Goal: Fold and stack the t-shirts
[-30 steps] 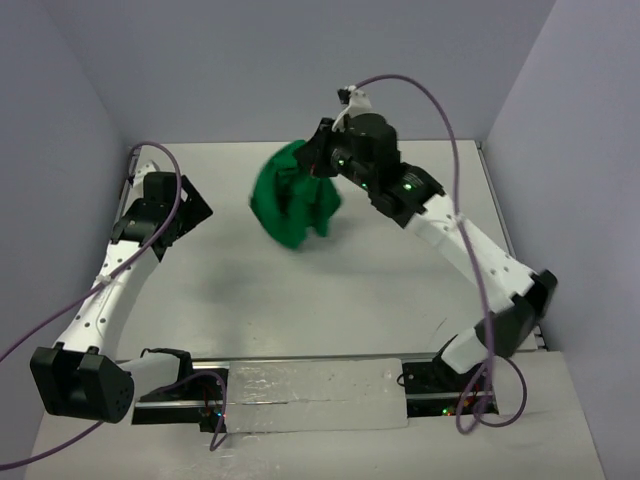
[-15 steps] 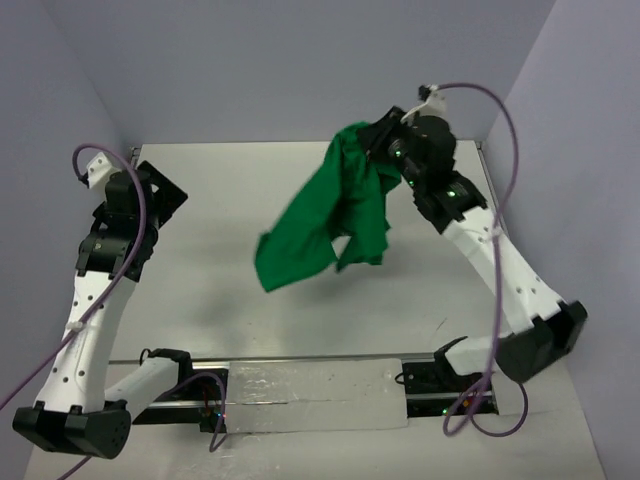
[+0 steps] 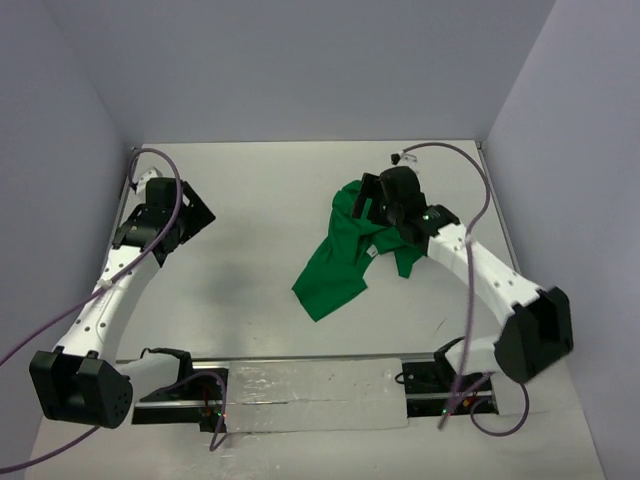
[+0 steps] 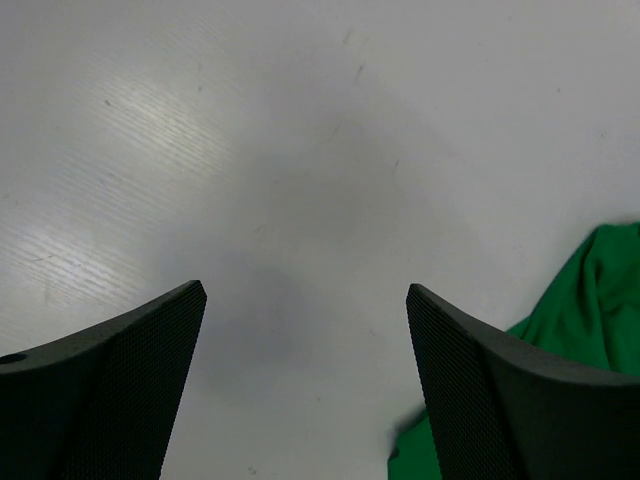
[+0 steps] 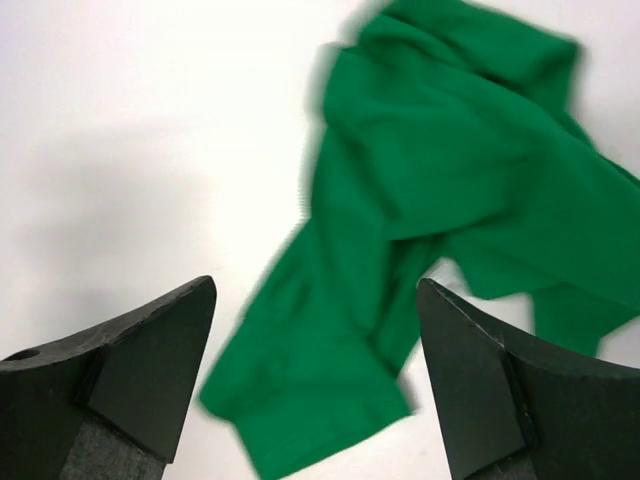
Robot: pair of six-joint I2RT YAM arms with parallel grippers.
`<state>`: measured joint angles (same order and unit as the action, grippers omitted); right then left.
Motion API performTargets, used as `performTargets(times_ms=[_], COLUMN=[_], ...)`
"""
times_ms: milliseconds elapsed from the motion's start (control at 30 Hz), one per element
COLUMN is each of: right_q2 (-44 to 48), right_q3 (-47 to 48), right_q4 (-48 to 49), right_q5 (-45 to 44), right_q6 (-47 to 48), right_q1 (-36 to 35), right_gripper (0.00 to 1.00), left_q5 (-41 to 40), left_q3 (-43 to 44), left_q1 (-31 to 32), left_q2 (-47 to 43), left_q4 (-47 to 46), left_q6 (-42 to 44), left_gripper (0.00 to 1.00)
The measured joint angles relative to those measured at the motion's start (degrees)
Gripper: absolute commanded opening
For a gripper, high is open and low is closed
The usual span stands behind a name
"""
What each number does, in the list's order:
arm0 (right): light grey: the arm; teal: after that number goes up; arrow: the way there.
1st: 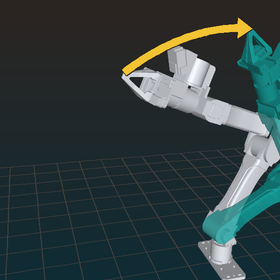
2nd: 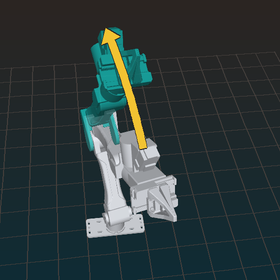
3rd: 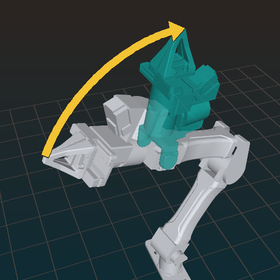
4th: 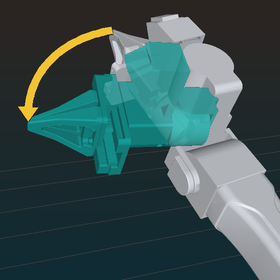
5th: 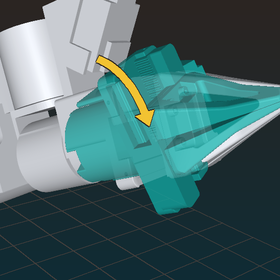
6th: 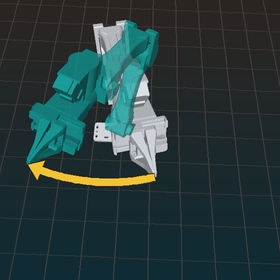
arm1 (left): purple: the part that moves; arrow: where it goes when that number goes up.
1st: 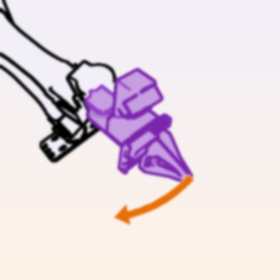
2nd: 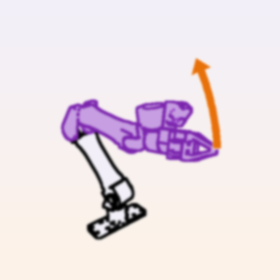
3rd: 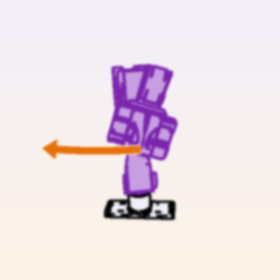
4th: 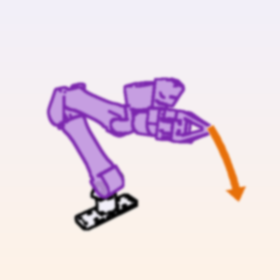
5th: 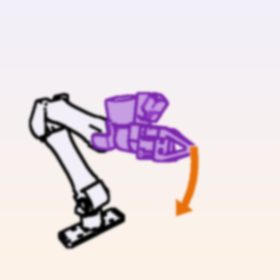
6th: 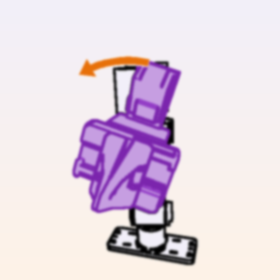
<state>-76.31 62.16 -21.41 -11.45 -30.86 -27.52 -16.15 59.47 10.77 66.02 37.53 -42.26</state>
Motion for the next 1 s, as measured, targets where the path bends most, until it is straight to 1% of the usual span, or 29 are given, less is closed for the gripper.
performTargets(times_ms=[67,133,233,333,433,567,667,700,767,867,900,1000], right_q2=[5.2,8.1,7.0,0.9,-7.1,-14.3,-18.0,-19.1,-21.1,-23.1,-24.0,-25.2], right_q3=[-1.7,-4.6,-9.0,-10.8,-10.5,-9.3,-7.8,-7.5,-7.0,-5.7,-5.1,-4.5], right_q4=[1.3,2.2,1.5,-0.2,-0.6,-0.5,0.2,0.6,1.0,1.8,2.2,3.9], right_q5=[-2.1,-3.0,-5.4,-7.6,-9.6,-10.8,-11.0,-11.2,-11.5,-12.7,-13.2,-14.2], right_q6=[1.5,2.5,2.8,2.8,3.0,4.1,4.6,4.6,4.3,3.6,3.4,2.7], right_q1=[-5.7,-11.1,-19.6,-27.5,-33.7,-38.7,-39.7,-39.7,-39.7,-39.7,-39.7,-39.7], right_gripper=[0.87,0.87,0.87,0.89,0.89,0.89,0.85,0.82,0.7,0.58,0.5,0.19], left_q5=[1.7,2.7,3.1,2.8,1.7,0.1,-0.7,-0.9,-1.0,-1.0,-1.0,-1.0], left_q3=[-0.9,-2.2,-3.7,-3.9,-3.9,-3.9,-3.9,-3.9,-3.9,-3.9,-3.9,-3.9], left_q1=[0.9,2.4,3.7,3.8,3.8,3.8,3.8,3.8,3.8,3.8,3.8,3.8], left_q2=[0.0,0.0,0.2,0.4,0.2,-0.8,-1.3,-1.3,-1.3,-1.3,-1.3,-1.3], left_q4=[-1.6,-3.0,-3.6,-3.5,-3.4,-3.2,-2.9,-2.8,-2.6,-2.5,-2.5,-2.5], left_q6=[0.0,-0.3,-0.8,-1.3,-2.2,-2.8,-3.1,-3.2,-3.4,-3.7,-3.7,-3.7], left_gripper=[0.9,0.91,0.92,0.92,0.92,0.93,0.93,0.93,0.93,0.93,0.93,0.93])
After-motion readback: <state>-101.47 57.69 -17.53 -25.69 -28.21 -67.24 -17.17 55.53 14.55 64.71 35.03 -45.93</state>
